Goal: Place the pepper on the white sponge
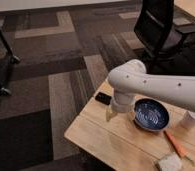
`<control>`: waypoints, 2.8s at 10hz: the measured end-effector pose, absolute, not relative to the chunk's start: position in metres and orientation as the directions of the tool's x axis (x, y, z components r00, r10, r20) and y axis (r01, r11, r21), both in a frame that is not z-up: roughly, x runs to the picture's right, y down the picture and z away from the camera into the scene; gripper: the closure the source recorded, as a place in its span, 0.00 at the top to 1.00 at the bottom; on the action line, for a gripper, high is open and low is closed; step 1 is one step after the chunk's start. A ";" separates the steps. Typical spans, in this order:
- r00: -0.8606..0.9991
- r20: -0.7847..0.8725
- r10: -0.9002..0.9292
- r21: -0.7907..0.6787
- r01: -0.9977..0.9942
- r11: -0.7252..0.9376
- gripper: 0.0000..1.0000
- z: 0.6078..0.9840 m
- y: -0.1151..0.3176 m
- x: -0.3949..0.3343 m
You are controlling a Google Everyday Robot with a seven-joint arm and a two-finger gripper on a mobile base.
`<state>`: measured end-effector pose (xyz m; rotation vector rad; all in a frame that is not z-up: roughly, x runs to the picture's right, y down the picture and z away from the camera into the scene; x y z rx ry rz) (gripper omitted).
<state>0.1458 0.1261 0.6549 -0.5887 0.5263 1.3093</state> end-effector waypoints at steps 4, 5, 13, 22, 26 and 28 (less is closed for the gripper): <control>0.252 -0.669 0.699 -0.088 -0.961 0.263 0.65 0.616 0.116 0.208; 0.257 -0.669 0.698 -0.093 -0.960 0.264 0.65 0.616 0.116 0.205; 0.375 -0.655 0.656 -0.148 -0.915 0.375 0.65 0.607 0.121 0.222; 0.758 -0.509 0.408 -0.444 -0.637 0.630 0.65 0.568 0.151 0.266; 0.756 -0.511 0.408 -0.441 -0.639 0.630 0.65 0.569 0.150 0.266; 0.608 -0.622 0.494 -0.350 -0.780 0.519 0.65 0.580 0.161 0.296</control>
